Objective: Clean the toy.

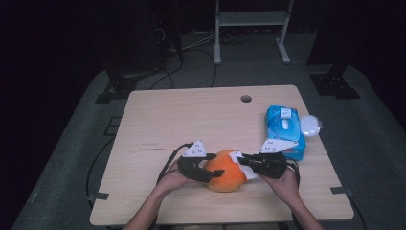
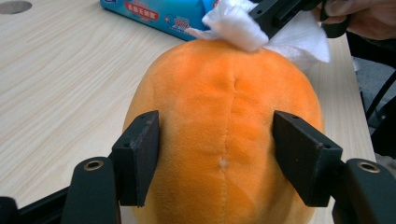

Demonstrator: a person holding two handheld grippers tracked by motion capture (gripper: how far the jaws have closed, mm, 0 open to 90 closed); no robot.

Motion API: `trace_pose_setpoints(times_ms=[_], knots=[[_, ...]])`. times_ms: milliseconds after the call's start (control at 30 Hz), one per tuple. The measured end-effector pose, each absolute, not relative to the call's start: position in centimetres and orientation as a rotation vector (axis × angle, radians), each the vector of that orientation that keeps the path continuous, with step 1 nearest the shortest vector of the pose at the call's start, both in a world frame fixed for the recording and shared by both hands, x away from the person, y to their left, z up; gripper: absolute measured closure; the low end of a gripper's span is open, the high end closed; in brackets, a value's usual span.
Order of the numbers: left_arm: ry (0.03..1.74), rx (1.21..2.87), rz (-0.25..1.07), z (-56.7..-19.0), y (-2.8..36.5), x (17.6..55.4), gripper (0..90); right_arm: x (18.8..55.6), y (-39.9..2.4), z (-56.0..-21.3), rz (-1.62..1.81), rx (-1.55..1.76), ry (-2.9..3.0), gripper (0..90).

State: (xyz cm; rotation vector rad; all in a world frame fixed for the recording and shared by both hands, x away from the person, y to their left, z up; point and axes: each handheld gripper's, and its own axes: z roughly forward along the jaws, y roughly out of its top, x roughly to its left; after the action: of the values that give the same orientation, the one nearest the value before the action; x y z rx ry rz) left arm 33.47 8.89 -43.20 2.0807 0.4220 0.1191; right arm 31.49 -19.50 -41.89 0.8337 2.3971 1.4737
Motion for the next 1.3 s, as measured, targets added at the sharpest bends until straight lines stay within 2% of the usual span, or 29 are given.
trace_pose_setpoints(times_ms=[367, 667, 933, 1167, 1300], knots=[[0.382, 2.094, 0.116, -43.4, 8.9, 33.2, 33.9, 31.3, -18.8, -41.6, 1.52, 0.807, 2.395, 81.2], [0.327, 2.104, 0.123, -43.4, 8.1, 32.5, 33.9, 32.7, -20.5, -42.8, 1.538, 0.929, 2.382, 81.2], [0.293, 2.103, 0.104, -43.5, 7.6, 32.1, 33.0, 31.6, -18.7, -41.6, 1.569, 0.818, 2.394, 81.2], [0.302, 2.034, 0.098, -42.5, 7.6, 32.2, 21.5, 31.4, -18.5, -41.9, 1.566, 0.804, 2.426, 81.3], [0.343, 2.05, 0.095, -43.1, 7.6, 32.4, 29.6, 31.3, -18.5, -41.8, 1.551, 0.784, 2.422, 81.2]])
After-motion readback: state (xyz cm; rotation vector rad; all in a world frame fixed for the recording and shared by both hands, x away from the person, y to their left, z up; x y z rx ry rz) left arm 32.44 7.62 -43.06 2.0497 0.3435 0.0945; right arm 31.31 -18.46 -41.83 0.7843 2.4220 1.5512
